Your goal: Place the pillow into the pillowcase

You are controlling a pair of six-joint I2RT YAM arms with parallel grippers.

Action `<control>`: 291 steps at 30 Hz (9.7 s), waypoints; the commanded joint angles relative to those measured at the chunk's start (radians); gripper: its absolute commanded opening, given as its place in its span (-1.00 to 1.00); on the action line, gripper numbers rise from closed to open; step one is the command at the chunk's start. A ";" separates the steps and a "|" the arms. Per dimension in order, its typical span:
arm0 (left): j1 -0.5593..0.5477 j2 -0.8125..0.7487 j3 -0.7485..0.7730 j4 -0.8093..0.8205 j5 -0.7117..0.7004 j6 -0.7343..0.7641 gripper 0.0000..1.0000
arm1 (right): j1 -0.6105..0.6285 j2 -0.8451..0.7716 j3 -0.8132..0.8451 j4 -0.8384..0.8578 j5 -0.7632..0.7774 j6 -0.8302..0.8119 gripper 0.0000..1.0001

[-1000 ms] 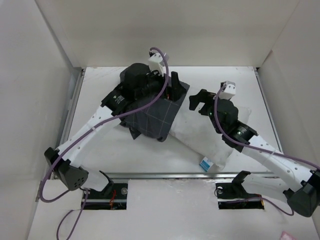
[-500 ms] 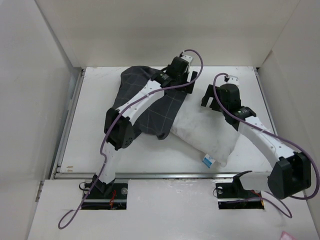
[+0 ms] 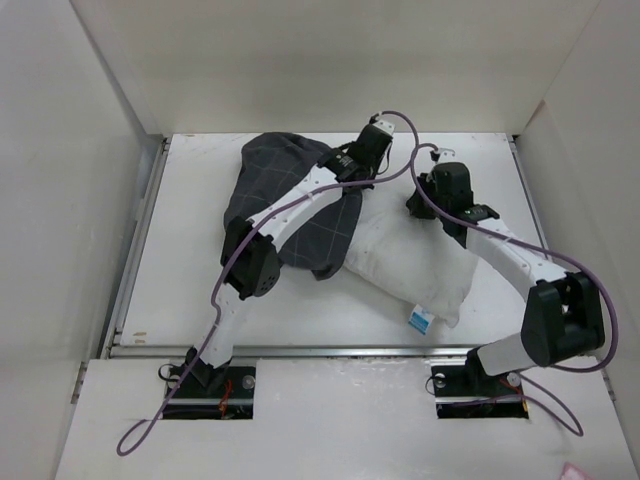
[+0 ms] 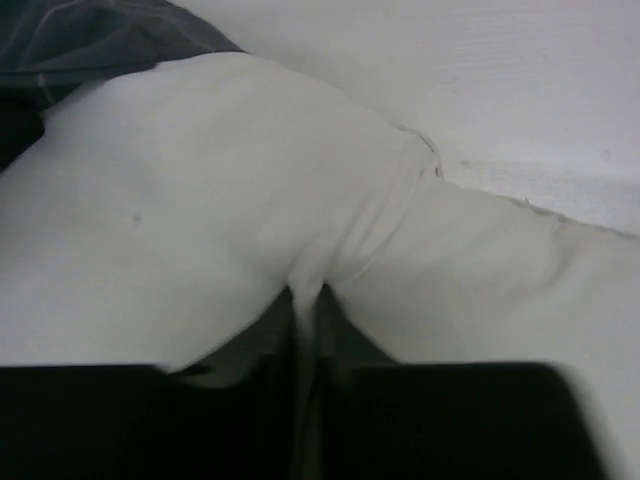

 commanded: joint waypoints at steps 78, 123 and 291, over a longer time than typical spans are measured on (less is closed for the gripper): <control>-0.047 -0.486 -0.419 0.481 0.117 0.063 -1.00 | -0.092 0.577 0.824 -1.176 -1.400 -1.806 -1.00; -0.157 -0.510 -0.405 0.418 -0.085 -0.164 -1.00 | -0.251 0.711 1.146 -1.211 -1.496 -1.385 -1.00; -0.171 -1.426 -1.685 0.393 -0.331 -0.709 0.93 | 0.752 0.083 0.316 -0.053 0.649 -0.360 -1.00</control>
